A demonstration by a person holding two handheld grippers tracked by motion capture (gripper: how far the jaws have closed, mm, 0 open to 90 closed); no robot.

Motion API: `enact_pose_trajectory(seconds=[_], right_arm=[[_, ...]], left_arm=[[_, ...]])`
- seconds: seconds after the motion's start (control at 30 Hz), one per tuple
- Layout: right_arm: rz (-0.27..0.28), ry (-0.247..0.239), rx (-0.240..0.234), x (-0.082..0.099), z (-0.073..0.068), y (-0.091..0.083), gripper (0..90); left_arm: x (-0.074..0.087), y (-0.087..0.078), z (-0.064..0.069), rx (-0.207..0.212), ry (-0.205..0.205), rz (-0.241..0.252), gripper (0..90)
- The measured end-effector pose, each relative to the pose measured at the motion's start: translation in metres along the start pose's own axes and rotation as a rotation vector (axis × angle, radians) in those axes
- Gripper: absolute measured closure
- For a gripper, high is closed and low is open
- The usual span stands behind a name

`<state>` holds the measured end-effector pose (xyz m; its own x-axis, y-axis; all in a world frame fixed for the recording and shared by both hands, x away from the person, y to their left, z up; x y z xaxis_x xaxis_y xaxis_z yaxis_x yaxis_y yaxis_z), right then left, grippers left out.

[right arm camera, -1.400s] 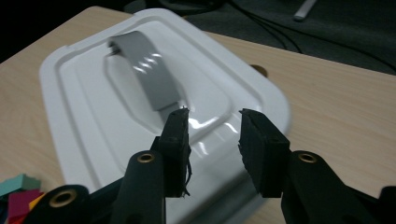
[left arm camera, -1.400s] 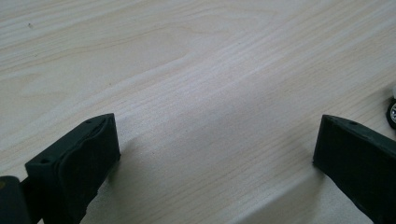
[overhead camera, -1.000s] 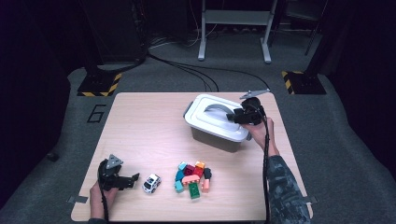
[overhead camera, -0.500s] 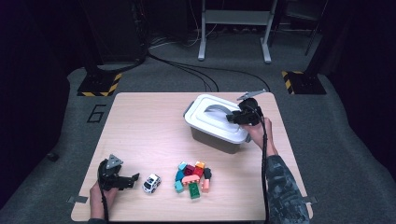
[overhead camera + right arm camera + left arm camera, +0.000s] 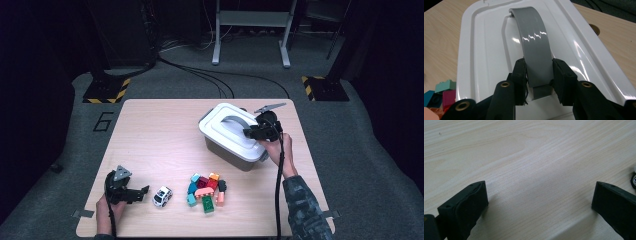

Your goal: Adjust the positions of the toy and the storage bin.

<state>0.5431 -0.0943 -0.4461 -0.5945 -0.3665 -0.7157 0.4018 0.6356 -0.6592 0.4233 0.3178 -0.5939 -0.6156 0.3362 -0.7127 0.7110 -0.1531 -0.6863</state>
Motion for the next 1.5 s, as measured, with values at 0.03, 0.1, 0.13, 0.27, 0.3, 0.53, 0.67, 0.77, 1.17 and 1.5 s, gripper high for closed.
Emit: enact_pose_trajectory(seconds=[0.03, 0.1, 0.13, 0.27, 0.3, 0.53, 0.67, 0.77, 1.17, 1.5], right_arm=[[-0.006, 0.015, 0.001, 0.002, -0.003, -0.001, 65.5], [-0.014, 0.009, 0.002, 0.003, -0.007, -0.002, 65.8], [-0.020, -0.008, 0.002, 0.003, -0.008, -0.002, 65.5], [0.005, -0.078, -0.039, -0.009, -0.010, 0.002, 57.6], [0.005, -0.078, -0.039, -0.009, -0.010, 0.002, 57.6], [-0.039, -0.209, -0.023, -0.038, -0.013, 0.020, 59.3], [-0.045, -0.200, -0.007, -0.039, -0.011, 0.024, 66.5], [-0.045, -0.200, -0.014, -0.038, -0.010, 0.024, 67.0], [-0.023, -0.123, -0.037, -0.035, -0.020, 0.024, 67.5], [-0.024, -0.103, -0.025, -0.034, -0.030, 0.027, 67.5]], left_arm=[[0.000, 0.000, 0.000, 0.000, 0.000, 0.000, 0.3], [0.000, 0.000, 0.000, 0.000, -0.001, 0.000, 0.3], [0.000, 0.000, 0.000, -0.002, -0.002, 0.003, 0.3], [0.000, 0.000, 0.000, 0.000, -0.001, 0.000, 0.3], [0.000, 0.000, 0.000, 0.000, -0.001, 0.000, 0.3], [0.000, 0.000, 0.000, 0.000, -0.005, -0.001, 0.3], [0.000, 0.000, 0.000, 0.000, -0.005, -0.001, 0.3], [0.000, 0.000, 0.000, 0.000, -0.005, -0.001, 0.3], [0.000, 0.000, 0.000, 0.000, -0.005, -0.001, 0.3], [0.000, 0.000, 0.000, 0.000, -0.005, -0.001, 0.3]])
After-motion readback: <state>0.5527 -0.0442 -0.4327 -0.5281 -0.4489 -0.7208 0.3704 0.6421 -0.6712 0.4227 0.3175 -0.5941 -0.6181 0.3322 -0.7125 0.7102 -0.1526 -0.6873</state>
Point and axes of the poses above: each handheld gripper's, and its own axes: y roughly forward along the jaws, x roughly out of its underside, z roughly to its right, the point moved 9 cm from there along y, roughly forward along the jaws, and after that the axes turned 12 degrees about -x, right-handed, at the moved point
